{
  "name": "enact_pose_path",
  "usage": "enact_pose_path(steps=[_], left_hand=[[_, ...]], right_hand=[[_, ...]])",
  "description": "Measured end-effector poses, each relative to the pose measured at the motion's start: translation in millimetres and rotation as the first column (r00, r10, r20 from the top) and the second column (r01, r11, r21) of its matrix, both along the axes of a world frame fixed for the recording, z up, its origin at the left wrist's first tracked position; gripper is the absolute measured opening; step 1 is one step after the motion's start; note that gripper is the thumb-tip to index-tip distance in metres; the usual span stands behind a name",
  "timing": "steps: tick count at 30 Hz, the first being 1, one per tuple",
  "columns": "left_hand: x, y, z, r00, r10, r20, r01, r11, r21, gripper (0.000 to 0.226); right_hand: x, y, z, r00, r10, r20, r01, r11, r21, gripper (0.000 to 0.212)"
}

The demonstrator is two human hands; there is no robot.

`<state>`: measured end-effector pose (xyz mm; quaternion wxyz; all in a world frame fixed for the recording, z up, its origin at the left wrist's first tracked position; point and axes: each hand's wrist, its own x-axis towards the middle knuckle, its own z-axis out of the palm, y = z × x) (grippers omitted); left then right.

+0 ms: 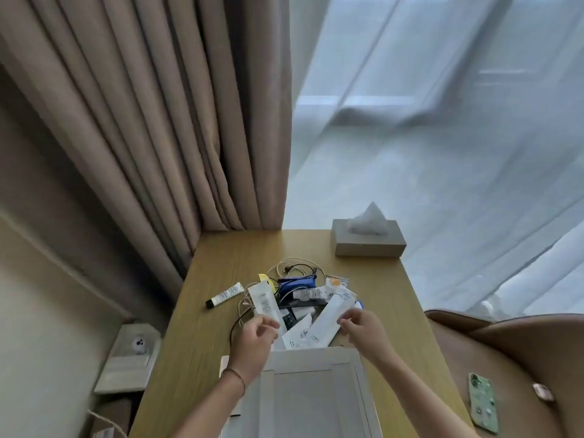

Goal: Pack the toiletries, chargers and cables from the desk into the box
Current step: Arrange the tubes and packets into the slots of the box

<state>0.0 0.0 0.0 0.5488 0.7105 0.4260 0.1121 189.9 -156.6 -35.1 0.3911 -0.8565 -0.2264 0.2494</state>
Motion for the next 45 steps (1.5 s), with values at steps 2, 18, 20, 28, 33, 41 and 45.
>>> enact_pose_path(steps=[2, 18, 20, 28, 33, 41, 45], left_hand=[[13, 2, -5, 0.999, 0.000, -0.039, -0.001, 1.000, -0.007, 0.020], [38, 31, -33, 0.963, 0.160, -0.218, -0.172, 0.984, -0.040, 0.024], [38, 34, -34, 0.957, 0.177, -0.230, -0.190, 0.981, -0.035, 0.025], [37, 49, -48, 0.937, 0.221, -0.270, -0.243, 0.969, -0.051, 0.024], [46, 62, -61, 0.908, 0.246, -0.339, -0.273, 0.962, -0.032, 0.019], [75, 68, -76, 0.851, 0.264, -0.454, -0.288, 0.958, 0.017, 0.024], [82, 70, -77, 0.823, 0.304, -0.480, -0.298, 0.950, 0.091, 0.038]], right_hand=[[18, 10, -9, 0.996, 0.088, 0.031, -0.084, 0.991, -0.109, 0.018], [75, 56, -79, 0.331, 0.879, 0.342, -0.578, 0.475, -0.663, 0.075], [80, 55, -84, 0.297, 0.880, 0.370, -0.574, 0.475, -0.668, 0.074], [96, 50, -85, 0.323, 0.800, 0.506, -0.585, 0.589, -0.557, 0.057], [94, 40, -53, 0.532, 0.623, 0.574, -0.529, 0.773, -0.349, 0.041], [66, 21, 31, 0.939, 0.326, -0.107, -0.289, 0.919, 0.267, 0.022], [45, 13, 59, 0.835, 0.262, -0.484, -0.053, 0.914, 0.403, 0.029]])
